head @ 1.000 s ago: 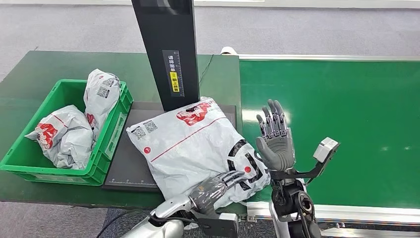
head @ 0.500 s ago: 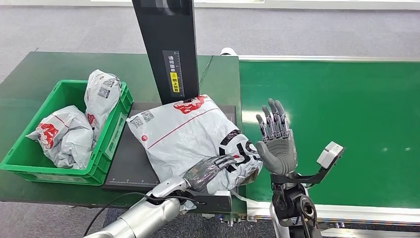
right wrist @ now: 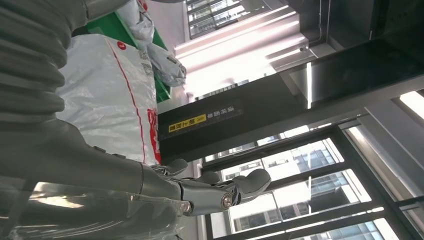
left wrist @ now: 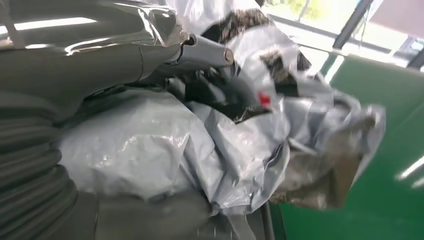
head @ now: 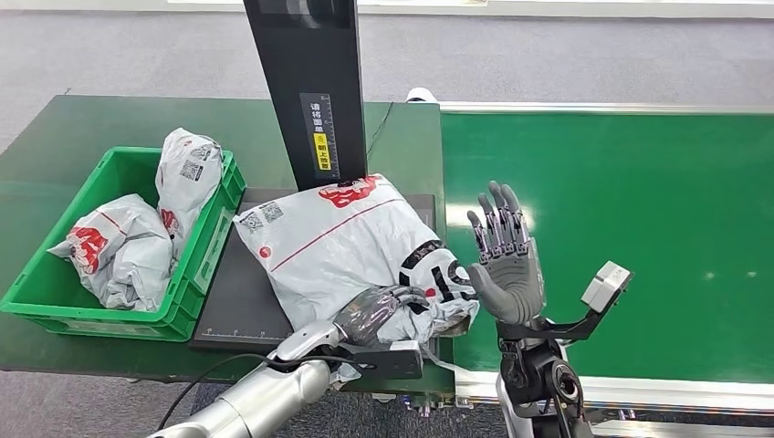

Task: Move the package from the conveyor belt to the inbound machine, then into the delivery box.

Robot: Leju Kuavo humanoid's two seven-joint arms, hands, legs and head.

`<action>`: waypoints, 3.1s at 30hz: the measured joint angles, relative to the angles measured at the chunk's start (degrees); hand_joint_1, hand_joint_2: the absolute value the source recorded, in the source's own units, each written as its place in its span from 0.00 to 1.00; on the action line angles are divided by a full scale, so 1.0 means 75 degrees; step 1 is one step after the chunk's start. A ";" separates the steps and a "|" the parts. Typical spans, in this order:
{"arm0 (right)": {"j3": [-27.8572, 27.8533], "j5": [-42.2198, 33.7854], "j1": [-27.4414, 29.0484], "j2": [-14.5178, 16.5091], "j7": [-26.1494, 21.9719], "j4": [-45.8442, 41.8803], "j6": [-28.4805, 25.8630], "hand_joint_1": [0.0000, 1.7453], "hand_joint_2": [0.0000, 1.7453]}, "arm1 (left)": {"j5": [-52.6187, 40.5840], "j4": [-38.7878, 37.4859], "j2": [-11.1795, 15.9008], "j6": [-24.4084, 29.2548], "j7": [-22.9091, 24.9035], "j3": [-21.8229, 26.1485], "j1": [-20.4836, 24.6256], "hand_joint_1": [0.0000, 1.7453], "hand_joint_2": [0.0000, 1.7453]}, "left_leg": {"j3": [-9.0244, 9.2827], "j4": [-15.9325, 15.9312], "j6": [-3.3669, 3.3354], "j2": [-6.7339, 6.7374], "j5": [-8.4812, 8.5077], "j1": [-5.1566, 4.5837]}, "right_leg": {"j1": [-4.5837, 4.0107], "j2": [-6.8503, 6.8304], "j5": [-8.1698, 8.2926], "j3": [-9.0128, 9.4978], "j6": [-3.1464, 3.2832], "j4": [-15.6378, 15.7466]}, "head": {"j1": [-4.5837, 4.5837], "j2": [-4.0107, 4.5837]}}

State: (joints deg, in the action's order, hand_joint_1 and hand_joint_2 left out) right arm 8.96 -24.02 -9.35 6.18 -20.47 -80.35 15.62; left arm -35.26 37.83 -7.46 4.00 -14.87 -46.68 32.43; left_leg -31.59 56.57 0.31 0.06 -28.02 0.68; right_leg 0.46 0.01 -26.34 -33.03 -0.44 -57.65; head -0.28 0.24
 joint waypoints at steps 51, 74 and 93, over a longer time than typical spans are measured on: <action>-0.0310 0.0189 0.0874 -0.0173 -0.0244 -0.0375 -0.0417 0.00 1.00 | 0.4987 0.9517 0.2212 0.1525 -0.1028 0.7401 -0.1823 1.00 1.00 | -0.0023 -0.0003 0.0013 0.0003 0.0007 0.0010 | -0.0010 0.0003 -0.0004 -0.0028 0.0007 -0.0005 | -0.0002 0.0000; -0.0304 0.0143 0.0440 -0.0116 -0.0053 -0.0182 -0.0242 0.00 1.00 | 0.2003 0.4886 0.3292 0.1661 -0.0053 0.7502 -0.1109 1.00 1.00 | -0.0025 -0.0003 0.0014 0.0004 0.0007 0.0005 | -0.0005 0.0003 -0.0005 -0.0033 0.0007 -0.0005 | -0.0003 0.0000; -0.0332 0.0125 0.0480 -0.0205 -0.0018 -0.0093 -0.0259 0.00 1.00 | 0.2690 0.5062 0.2923 0.0219 0.0010 0.5631 -0.1509 0.00 1.00 | -0.0030 -0.0003 0.0014 0.0004 0.0006 0.0006 | -0.0007 0.0004 -0.0004 -0.0036 0.0006 -0.0006 | -0.0003 0.0000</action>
State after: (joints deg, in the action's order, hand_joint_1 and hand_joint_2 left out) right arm 6.47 -23.08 -5.75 4.64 -20.60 -81.05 13.68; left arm -15.08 75.80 14.46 5.64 -14.80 -4.45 21.11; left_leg -31.82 56.54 0.41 0.09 -27.97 0.72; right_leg 0.41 0.04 -26.37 -33.30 -0.39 -57.70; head -0.30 0.24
